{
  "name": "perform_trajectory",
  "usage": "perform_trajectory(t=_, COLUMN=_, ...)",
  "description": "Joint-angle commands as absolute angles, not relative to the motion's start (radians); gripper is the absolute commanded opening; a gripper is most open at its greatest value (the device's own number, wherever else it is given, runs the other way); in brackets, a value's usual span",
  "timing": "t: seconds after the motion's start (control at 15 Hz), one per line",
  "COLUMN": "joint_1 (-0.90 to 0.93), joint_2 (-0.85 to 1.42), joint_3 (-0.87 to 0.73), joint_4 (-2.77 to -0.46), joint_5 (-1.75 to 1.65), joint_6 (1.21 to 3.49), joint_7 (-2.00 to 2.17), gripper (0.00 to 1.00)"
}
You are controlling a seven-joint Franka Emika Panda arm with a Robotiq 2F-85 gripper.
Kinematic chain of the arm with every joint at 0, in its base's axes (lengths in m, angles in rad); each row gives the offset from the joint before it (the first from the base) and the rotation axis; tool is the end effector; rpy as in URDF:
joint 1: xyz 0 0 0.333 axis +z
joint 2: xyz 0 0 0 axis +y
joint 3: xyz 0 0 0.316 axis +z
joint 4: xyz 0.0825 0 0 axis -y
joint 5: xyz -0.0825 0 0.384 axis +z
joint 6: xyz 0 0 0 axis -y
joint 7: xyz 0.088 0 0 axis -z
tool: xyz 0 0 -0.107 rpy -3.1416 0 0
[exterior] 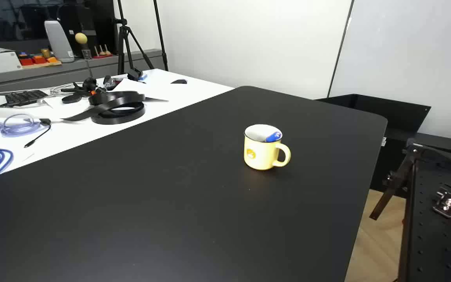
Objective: Put the marker on the table
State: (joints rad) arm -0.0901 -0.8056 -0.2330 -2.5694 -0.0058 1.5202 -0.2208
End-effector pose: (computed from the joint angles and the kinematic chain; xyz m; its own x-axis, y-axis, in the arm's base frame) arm 0.2680 -0.0969 0.4875 0.9777 0.0129 -0.2096 -0.0326 -0.9767 -0.2120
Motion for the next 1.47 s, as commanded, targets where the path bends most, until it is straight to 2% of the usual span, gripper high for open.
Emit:
perform_trajectory(t=0.0, joint_1=-0.098, joint_2=-0.803, joint_3=-0.227, joint_4=-2.568, joint_5=-0.002, joint_6=1.519, joint_7=-0.226, gripper=1.00)
perform_trajectory(t=0.73, joint_1=-0.098, joint_2=-0.803, joint_3=-0.227, joint_4=-2.568, joint_5=-0.002, joint_6=1.519, joint_7=-0.226, gripper=1.00)
perform_trajectory(t=1.4, joint_1=-0.132, joint_2=-0.532, joint_3=-0.226, joint_4=-2.583, joint_5=-0.183, joint_6=1.982, joint_7=-0.237, gripper=1.00)
